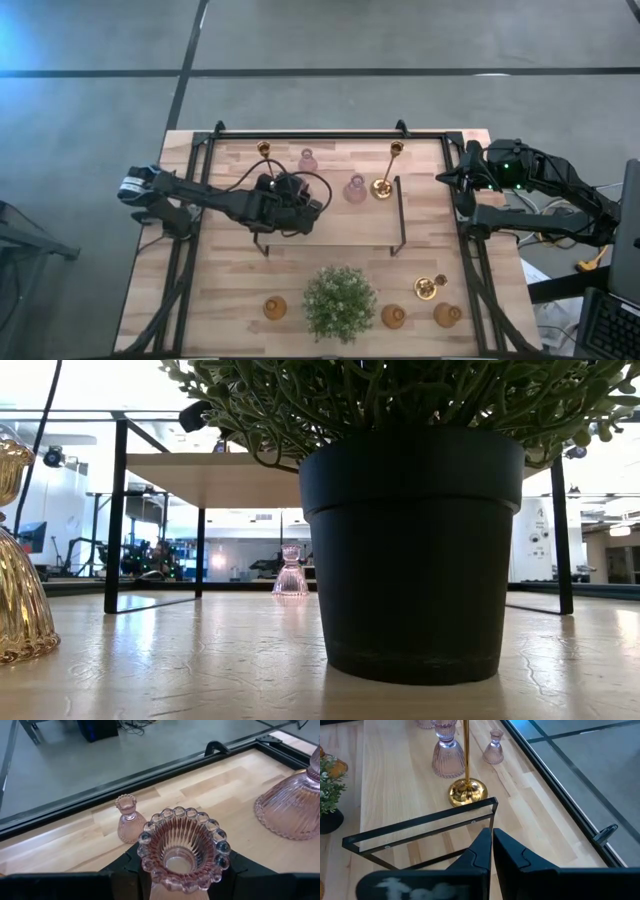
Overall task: Pick & Place candle stick holders
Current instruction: Put the bottom pink vase on the shelf
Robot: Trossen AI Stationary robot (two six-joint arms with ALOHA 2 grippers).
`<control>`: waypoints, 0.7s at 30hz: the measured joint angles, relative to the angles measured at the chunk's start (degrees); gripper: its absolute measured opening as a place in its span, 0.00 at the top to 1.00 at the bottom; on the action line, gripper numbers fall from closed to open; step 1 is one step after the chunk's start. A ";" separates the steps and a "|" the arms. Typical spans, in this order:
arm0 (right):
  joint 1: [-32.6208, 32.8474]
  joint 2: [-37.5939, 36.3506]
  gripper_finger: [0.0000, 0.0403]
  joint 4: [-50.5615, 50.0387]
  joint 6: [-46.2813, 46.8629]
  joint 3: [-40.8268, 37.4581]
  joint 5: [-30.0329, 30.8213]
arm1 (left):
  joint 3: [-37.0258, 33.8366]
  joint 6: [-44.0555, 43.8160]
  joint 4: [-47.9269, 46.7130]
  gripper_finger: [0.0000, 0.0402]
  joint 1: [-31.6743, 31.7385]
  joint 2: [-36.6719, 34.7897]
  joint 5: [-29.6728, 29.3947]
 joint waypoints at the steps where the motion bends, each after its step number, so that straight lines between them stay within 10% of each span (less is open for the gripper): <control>1: -0.01 -0.01 0.97 0.00 0.00 0.00 0.00 | -0.36 -0.01 0.43 0.67 0.07 -0.02 -0.06; 21: 0.02 -0.01 0.97 0.00 0.00 0.00 0.00 | -1.50 1.29 0.91 0.47 0.37 -0.05 1.14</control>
